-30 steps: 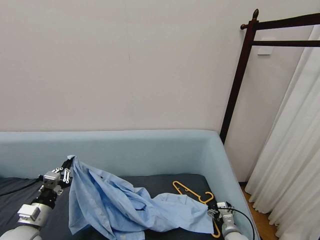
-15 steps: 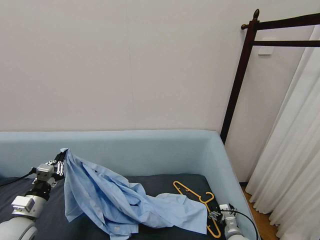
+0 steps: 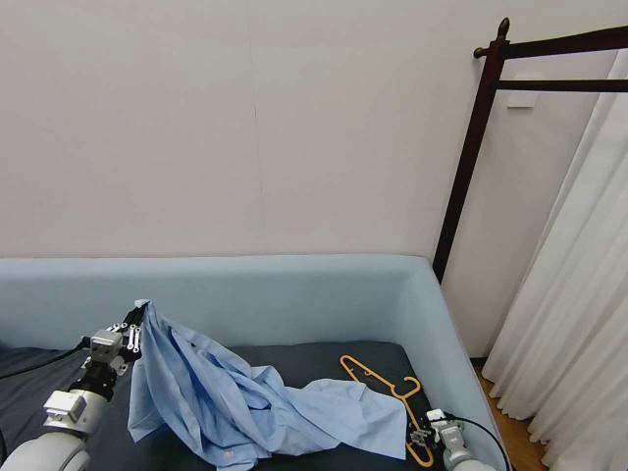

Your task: Pick up the clothes from the sofa and hang them on the clothes hanger.

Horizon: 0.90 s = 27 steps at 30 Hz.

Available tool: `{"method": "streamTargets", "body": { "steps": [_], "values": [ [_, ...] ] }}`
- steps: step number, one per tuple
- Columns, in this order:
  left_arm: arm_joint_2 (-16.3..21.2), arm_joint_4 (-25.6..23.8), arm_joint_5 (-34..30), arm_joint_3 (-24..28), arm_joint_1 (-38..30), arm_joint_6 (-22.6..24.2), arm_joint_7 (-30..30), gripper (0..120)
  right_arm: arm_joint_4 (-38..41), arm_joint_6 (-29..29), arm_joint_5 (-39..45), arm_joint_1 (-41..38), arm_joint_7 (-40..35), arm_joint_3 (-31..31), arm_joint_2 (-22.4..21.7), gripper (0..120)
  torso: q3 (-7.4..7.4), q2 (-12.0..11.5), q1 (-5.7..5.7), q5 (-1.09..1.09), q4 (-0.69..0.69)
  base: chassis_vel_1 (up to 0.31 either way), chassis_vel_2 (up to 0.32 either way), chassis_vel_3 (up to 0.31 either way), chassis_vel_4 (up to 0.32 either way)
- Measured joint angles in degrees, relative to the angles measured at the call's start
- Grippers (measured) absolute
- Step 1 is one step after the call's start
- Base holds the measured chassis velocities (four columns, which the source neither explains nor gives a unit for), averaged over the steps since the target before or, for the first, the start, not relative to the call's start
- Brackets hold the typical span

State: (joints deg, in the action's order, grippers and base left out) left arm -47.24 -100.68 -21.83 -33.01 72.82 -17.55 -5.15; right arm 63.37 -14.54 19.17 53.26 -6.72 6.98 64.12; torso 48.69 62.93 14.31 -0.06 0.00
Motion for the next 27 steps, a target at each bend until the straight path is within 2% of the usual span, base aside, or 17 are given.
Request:
{"method": "streamTargets", "body": {
  "steps": [4,5,9,10,14,15,19,21,22,25,27],
  "values": [
    [-0.49,0.02,0.04,0.00,0.14,-0.06,0.00,0,0.03,-1.86,-0.23,0.64,3.92,0.21,-0.95,83,0.00,0.00,0.00,0.00,-0.03,0.000,0.000,0.000,0.000],
    [-0.49,0.02,0.04,0.00,0.14,-0.06,0.00,0,0.03,-1.86,-0.23,0.64,3.92,0.21,-0.95,83,0.00,0.00,0.00,0.00,-0.03,0.000,0.000,0.000,0.000],
    [-0.81,-0.20,0.15,0.22,0.25,-0.07,-0.02,0,-0.89,-2.92,-0.16,0.64,5.83,1.01,-0.81,66,0.00,0.00,0.00,0.00,-0.02,0.000,0.000,0.000,0.000],
    [-0.81,-0.20,0.15,0.22,0.25,-0.07,-0.02,0,-0.89,-2.92,-0.16,0.64,5.83,1.01,-0.81,66,0.00,0.00,0.00,0.00,-0.02,0.000,0.000,0.000,0.000],
    [-0.82,-0.81,0.15,0.09,0.39,-0.02,-0.24,0,-1.18,-3.87,-0.11,0.63,7.95,1.76,-0.60,48,0.00,0.00,0.00,0.00,0.00,0.000,0.000,0.000,0.000],
    [-0.82,-0.81,0.15,0.09,0.39,-0.02,-0.24,0,-1.18,-3.87,-0.11,0.63,7.95,1.76,-0.60,48,0.00,0.00,0.00,0.00,0.00,0.000,0.000,0.000,0.000],
    [-0.84,-1.19,0.14,-0.11,0.67,0.08,-0.52,0,-1.27,-4.39,-0.01,0.59,9.11,2.10,-0.61,30,0.00,0.00,0.00,-0.01,0.00,0.000,0.000,0.000,0.000],
    [-0.84,-1.19,0.14,-0.11,0.67,0.08,-0.52,0,-1.27,-4.39,-0.01,0.59,9.11,2.10,-0.61,30,0.00,0.00,0.00,-0.01,0.00,0.000,0.000,0.000,0.000],
    [-0.92,-1.41,0.14,-0.12,0.78,0.13,-0.61,0,-1.27,-5.02,0.00,0.59,9.54,2.30,-0.61,22,0.00,0.00,0.00,0.00,0.00,0.000,0.000,0.000,0.000],
    [-0.97,-1.64,0.15,-0.13,0.92,0.18,-0.72,0,-1.24,-5.43,-0.01,0.65,9.70,2.41,-0.62,8,0.00,0.00,0.00,0.00,0.00,0.000,0.000,0.000,0.000],
    [-0.97,-1.74,0.16,-0.14,1.01,0.19,-0.76,0,-1.08,-5.60,-0.04,0.75,9.70,2.47,-0.64,5,0.00,0.00,0.00,0.00,-0.01,0.000,0.000,0.000,0.000]
  ]
}}
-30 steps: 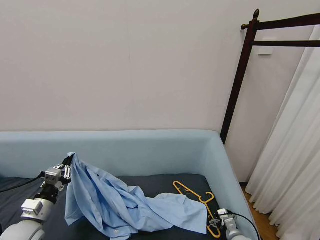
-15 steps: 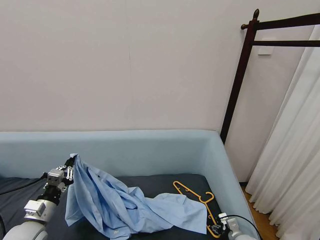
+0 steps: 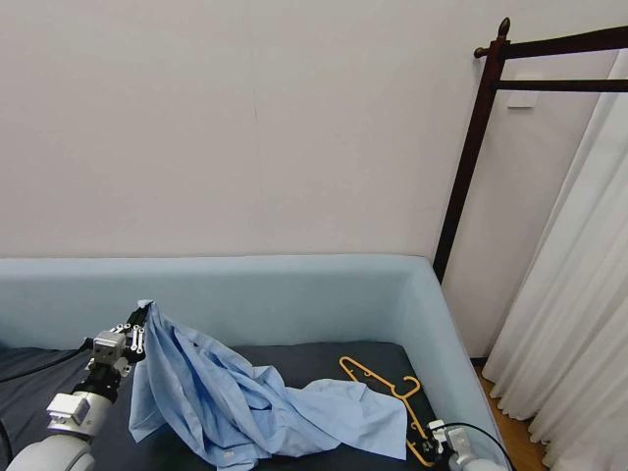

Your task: Pick up the clothes from the sofa and hang them on the clothes hanger.

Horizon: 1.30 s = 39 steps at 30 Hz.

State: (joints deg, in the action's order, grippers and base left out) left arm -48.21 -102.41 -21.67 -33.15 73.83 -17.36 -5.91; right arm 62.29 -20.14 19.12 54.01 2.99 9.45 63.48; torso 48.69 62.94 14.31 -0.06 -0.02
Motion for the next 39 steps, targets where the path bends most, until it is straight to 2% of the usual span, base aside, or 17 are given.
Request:
{"method": "streamTargets", "body": {
  "steps": [4,7,9,12,13,15,17,18,20,22,23,25,27,32,34,37,39],
  "values": [
    [0.00,-0.21,0.02,-0.02,0.21,0.04,-0.03,0,0.94,0.23,-0.01,0.59,-0.79,0.06,-0.05,5,0.00,0.00,0.00,0.01,0.00,0.000,0.000,0.000,0.000],
    [-0.07,-0.45,0.02,-0.05,0.42,0.05,-0.05,0,3.39,3.78,1.27,1.05,-7.33,-0.17,0.03,5,0.01,0.00,0.00,0.00,-0.04,0.000,0.000,0.000,0.000],
    [-0.11,-0.55,0.02,-0.05,0.46,0.05,-0.04,0,4.89,4.71,1.65,1.09,-9.96,-0.17,0.08,5,0.01,0.00,0.00,0.00,0.00,0.000,0.000,0.000,0.000],
    [-0.18,-0.94,0.02,0.24,0.55,0.05,0.04,0,10.44,8.10,0.73,1.29,-18.26,0.08,0.07,5,0.01,-0.01,0.00,-0.02,0.03,0.000,0.000,0.000,0.000],
    [-0.18,-0.94,0.02,0.24,0.55,0.05,0.04,0,10.44,8.10,0.73,1.29,-18.26,0.08,0.07,5,0.01,-0.01,0.00,-0.02,0.03,0.000,0.000,0.000,0.000],
    [-0.17,-1.21,-0.08,0.57,0.52,0.03,0.27,0,13.42,15.15,-7.37,1.50,-24.06,0.85,-0.01,5,0.01,-0.01,0.00,-0.03,0.06,0.000,0.000,0.000,0.000],
    [-0.06,-1.61,-0.20,0.74,0.50,-0.01,0.48,0,16.18,24.21,-17.50,2.67,-24.83,2.75,-0.68,5,-0.01,0.00,0.00,0.10,-0.01,0.000,0.000,0.000,0.000],
    [-0.06,-1.61,-0.20,0.74,0.50,-0.01,0.48,0,16.18,24.21,-17.50,2.67,-24.83,2.75,-0.68,5,-0.01,0.00,0.00,0.10,-0.01,0.000,0.000,0.000,0.000],
    [0.21,-2.15,-0.65,0.78,0.58,-0.01,0.79,0,19.88,33.77,-26.61,5.93,-19.53,4.05,-1.96,5,0.00,-0.01,0.00,0.00,-0.04,0.000,0.000,0.000,0.000],
    [0.54,-2.78,-1.90,0.69,0.67,-0.06,1.02,0,23.05,42.88,-33.80,9.66,-15.15,5.31,-3.32,5,-0.01,0.00,0.00,0.01,-0.02,0.000,0.000,0.000,0.000],
    [0.54,-2.78,-1.90,0.69,0.67,-0.06,1.02,0,23.05,42.88,-33.80,9.66,-15.15,5.31,-3.32,5,-0.01,0.00,0.00,0.01,-0.02,0.000,0.000,0.000,0.000],
    [0.77,-3.17,-2.58,0.48,0.80,-0.11,1.15,0,24.23,49.14,-40.38,12.66,-13.25,6.39,-3.89,5,0.00,0.00,-0.01,0.02,-0.01,0.000,0.000,0.000,0.000],
    [0.80,-3.97,-2.73,0.11,1.17,-0.32,1.22,0,24.28,52.96,-47.24,14.60,-12.76,7.66,-3.65,5,-0.01,0.00,-0.01,0.00,-0.02,0.000,0.000,0.000,0.000],
    [0.47,-6.71,-2.75,-0.16,2.51,-0.34,1.20,0,23.82,55.28,-56.19,16.58,-15.14,7.79,-2.23,5,0.00,0.00,0.00,0.00,0.00,0.000,0.000,0.000,0.000],
    [0.38,-7.22,-2.71,-0.15,2.79,-0.32,1.19,0,23.83,55.21,-57.15,16.75,-16.00,7.48,-2.07,5,-0.01,0.00,0.00,0.00,0.00,0.000,0.000,0.000,0.000],
    [-0.30,-10.08,-1.65,0.29,4.45,-0.22,1.12,0,23.84,53.59,-63.44,17.02,-22.08,4.99,-0.83,5,0.00,0.00,0.00,0.00,0.00,0.000,0.000,0.000,0.000],
    [-0.50,-10.63,-1.40,0.51,4.80,-0.21,1.09,0,23.67,53.25,-64.60,16.78,-23.57,4.36,-0.61,5,0.00,0.00,-0.01,0.00,0.01,0.000,0.000,0.000,0.000]
  ]
}}
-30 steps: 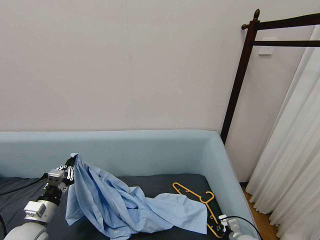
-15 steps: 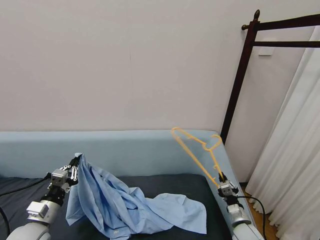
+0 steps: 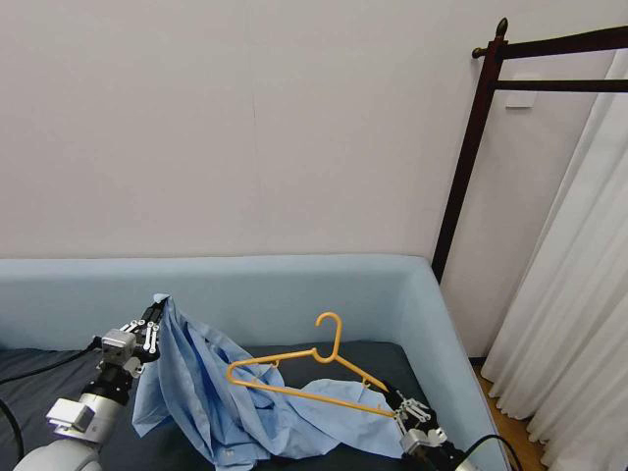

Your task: Pick up the clothes from the sofa and hang them on the clothes hanger.

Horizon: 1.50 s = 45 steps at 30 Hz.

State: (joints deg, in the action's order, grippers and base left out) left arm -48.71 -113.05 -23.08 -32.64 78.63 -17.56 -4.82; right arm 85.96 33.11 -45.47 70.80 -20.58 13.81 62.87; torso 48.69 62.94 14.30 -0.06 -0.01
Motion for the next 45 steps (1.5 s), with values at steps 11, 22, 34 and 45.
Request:
{"method": "streamTargets", "body": {
  "steps": [11,22,34,45],
  "values": [
    [-1.43,-2.95,2.11,1.73,1.23,0.09,-0.18,0,1.13,-2.39,-2.31,-2.93,-5.77,-4.76,1.21,5,0.00,0.00,0.00,0.00,0.00,0.000,0.000,0.000,0.000],
    [-4.10,-6.88,5.10,5.89,2.18,0.80,0.23,0,2.52,-3.82,-5.71,-6.08,-6.02,-8.21,2.12,5,0.00,0.00,0.01,0.00,-0.01,0.000,0.000,0.000,0.000],
    [-6.36,-6.39,7.81,8.73,2.19,-0.17,0.29,0,-0.77,-9.62,-8.62,-10.87,-6.55,-11.22,2.96,5,0.01,0.00,0.01,0.00,-0.01,0.000,0.000,0.000,0.000],
    [-5.56,-2.43,7.89,7.05,-0.02,-1.35,-1.19,0,2.44,-17.86,-8.11,-6.52,-10.26,-9.11,-0.56,5,0.01,0.00,0.01,0.00,-0.01,0.000,0.000,0.000,0.000]
  ]
}}
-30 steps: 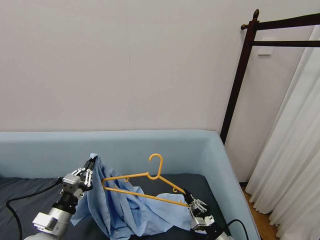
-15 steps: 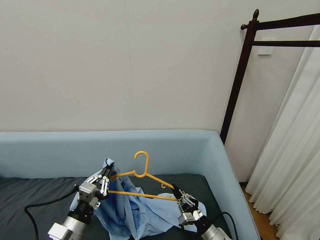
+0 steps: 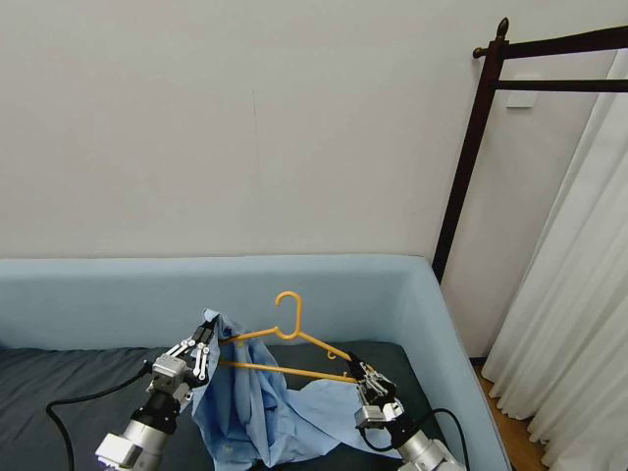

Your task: Pick up the clothes from the sofa and hang them on the clothes hanger.

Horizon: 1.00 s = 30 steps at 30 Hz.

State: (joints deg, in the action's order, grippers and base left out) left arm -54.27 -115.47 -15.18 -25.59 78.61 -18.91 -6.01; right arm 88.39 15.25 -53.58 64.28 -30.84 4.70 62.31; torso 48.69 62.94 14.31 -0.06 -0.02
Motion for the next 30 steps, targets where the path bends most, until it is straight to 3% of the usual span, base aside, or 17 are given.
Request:
{"method": "streamTargets", "body": {
  "steps": [15,24,30],
  "values": [
    [-2.32,-1.02,1.27,5.57,0.98,-1.11,1.02,0,0.67,-4.05,0.38,-1.25,-1.19,-2.59,1.30,5,0.00,0.00,0.00,0.00,0.01,0.000,0.000,0.000,0.000],
    [-4.57,1.33,3.15,8.04,0.56,-3.19,2.21,0,-0.94,-0.67,0.70,-3.79,-0.69,-5.44,2.84,5,0.00,0.00,0.00,0.00,0.02,0.000,0.000,0.000,0.000],
    [-4.66,0.73,2.01,7.07,-0.03,-4.15,3.57,0,-3.02,2.28,-5.17,-5.01,0.32,-3.26,3.11,5,0.00,0.00,0.00,0.00,0.01,0.000,0.000,0.000,0.000]
  ]
}}
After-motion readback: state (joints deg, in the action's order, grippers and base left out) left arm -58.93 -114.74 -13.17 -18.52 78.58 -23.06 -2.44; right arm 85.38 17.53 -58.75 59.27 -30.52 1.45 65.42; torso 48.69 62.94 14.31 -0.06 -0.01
